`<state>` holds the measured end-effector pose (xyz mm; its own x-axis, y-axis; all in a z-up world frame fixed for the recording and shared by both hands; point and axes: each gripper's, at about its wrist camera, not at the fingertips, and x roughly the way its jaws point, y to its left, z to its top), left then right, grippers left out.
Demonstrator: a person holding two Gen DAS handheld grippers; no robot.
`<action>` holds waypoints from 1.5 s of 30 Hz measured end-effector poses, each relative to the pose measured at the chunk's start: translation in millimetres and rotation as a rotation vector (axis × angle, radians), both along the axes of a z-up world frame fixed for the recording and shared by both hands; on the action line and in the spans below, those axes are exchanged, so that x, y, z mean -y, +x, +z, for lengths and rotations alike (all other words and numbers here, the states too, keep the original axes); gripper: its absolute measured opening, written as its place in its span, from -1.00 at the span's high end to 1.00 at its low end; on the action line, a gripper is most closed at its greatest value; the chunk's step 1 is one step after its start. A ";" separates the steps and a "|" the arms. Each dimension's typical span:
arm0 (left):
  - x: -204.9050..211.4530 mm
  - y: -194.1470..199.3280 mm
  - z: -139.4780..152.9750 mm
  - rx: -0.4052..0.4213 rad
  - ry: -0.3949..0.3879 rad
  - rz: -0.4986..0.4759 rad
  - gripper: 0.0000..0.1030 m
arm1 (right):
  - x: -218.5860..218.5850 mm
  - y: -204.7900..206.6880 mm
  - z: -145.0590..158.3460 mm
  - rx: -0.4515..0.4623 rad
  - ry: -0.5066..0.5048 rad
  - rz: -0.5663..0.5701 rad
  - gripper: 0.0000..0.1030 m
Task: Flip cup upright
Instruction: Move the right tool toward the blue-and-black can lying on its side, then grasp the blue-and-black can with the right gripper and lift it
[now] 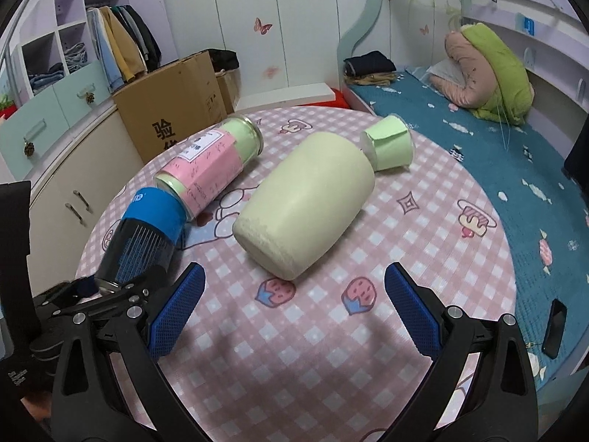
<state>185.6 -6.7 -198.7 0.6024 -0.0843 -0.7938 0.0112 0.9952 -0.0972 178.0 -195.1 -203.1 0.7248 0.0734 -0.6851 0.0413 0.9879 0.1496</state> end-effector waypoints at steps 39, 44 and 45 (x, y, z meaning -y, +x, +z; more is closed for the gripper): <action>-26.0 -84.9 29.7 0.090 -0.089 -0.054 -0.82 | -26.6 -31.5 8.7 -0.057 0.134 0.066 -0.91; -56.7 -82.4 37.5 0.122 -0.115 -0.014 -0.84 | -51.0 -11.9 2.6 -0.102 0.196 0.121 -0.91; -63.4 -80.5 36.5 0.122 -0.115 -0.001 -0.84 | -54.5 -8.3 0.5 -0.114 0.206 0.128 -0.91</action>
